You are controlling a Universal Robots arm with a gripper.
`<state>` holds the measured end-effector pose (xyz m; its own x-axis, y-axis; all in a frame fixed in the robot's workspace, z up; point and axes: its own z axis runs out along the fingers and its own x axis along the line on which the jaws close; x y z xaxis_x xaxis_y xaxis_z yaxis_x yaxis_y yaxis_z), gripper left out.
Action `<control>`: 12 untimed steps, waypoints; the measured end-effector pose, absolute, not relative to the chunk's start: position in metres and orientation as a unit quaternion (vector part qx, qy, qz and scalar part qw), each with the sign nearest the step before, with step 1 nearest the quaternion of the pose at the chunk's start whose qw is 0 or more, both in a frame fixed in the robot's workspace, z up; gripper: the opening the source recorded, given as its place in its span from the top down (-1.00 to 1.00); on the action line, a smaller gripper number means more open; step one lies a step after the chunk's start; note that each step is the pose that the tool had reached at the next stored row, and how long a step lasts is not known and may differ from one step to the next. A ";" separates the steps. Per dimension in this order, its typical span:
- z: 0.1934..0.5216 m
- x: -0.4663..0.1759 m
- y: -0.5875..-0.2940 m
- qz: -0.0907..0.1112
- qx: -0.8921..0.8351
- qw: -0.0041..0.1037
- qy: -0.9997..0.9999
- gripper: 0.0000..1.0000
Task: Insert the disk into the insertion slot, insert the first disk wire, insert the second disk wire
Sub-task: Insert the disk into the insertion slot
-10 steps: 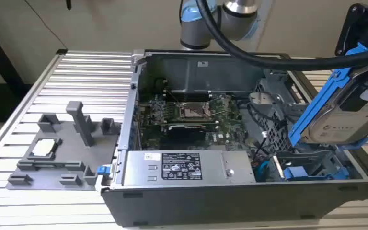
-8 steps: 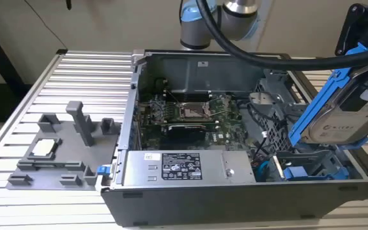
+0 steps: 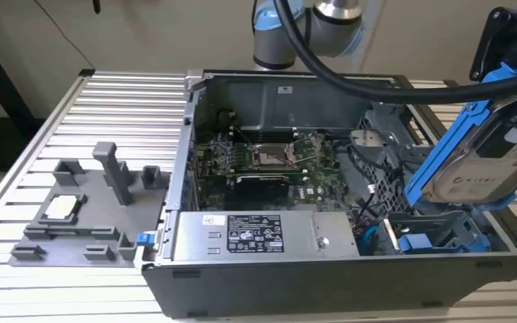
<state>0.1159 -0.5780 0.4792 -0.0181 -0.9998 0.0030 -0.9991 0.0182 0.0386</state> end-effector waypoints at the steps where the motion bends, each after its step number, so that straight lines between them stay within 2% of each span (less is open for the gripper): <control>1: 0.479 0.116 -0.578 -0.013 0.701 0.015 -0.713 0.35; 12: 0.468 0.116 -0.578 -0.015 0.701 0.012 -0.713 0.35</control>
<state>0.1159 -0.5781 0.4685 -0.0181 -0.9998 -0.0042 -0.9991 0.0180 0.0385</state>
